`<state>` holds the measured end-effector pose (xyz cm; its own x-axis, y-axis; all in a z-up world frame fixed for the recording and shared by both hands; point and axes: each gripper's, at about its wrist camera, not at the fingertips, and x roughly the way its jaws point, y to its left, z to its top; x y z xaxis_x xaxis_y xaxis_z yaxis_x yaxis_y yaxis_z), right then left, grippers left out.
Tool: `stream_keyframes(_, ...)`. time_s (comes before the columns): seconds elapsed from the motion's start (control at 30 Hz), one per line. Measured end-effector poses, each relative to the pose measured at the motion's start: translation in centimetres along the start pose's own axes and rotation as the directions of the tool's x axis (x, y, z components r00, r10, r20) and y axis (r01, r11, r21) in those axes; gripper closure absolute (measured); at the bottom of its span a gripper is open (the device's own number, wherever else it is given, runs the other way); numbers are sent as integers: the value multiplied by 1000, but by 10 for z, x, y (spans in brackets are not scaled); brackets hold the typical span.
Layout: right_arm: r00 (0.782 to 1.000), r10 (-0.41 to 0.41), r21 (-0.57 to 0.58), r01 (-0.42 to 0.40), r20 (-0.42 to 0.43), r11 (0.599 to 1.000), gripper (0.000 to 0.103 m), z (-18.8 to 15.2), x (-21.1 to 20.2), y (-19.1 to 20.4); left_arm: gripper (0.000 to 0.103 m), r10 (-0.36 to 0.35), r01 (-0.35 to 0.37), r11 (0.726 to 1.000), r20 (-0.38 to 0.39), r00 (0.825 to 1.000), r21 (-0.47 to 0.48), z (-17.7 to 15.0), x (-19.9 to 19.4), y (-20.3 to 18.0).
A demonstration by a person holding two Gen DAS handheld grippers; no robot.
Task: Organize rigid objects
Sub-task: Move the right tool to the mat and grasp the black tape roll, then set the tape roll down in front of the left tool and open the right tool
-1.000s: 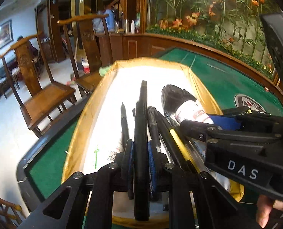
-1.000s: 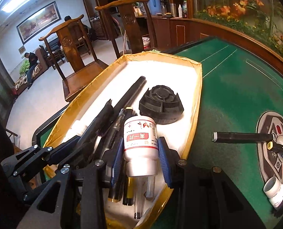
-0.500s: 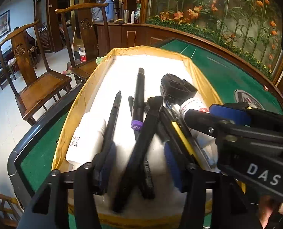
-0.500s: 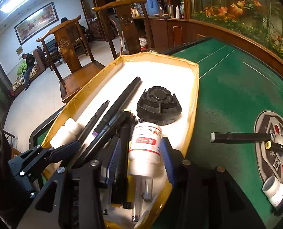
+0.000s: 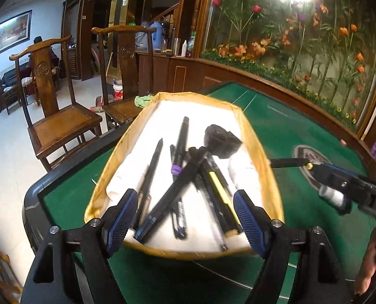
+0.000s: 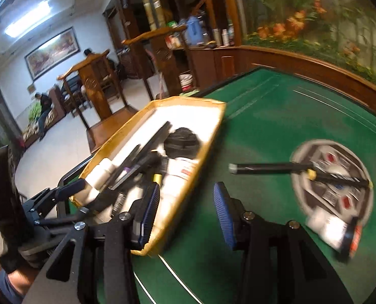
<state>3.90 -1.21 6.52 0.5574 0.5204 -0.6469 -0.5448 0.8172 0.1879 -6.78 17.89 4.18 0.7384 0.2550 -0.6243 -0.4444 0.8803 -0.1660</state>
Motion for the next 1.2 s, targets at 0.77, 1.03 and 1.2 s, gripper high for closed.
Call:
stream_keyframes(0.77,1000,2,473,-5,7,881,60,-56,-23,-213,22,-171,179,950,-52,984,255,-51,-21,-106)
stream_keyframes(1.03,981,172,276,-141,-92,951,54,-53,-5,-152,22,-187,197,935,-61,980,296,-57,-26,-113)
stream_keyframes(1.2,989,133,147,-122,-70,982,43,-45,-23,-124,22,-183,190,940,-51,982,284,-54,-29,-109)
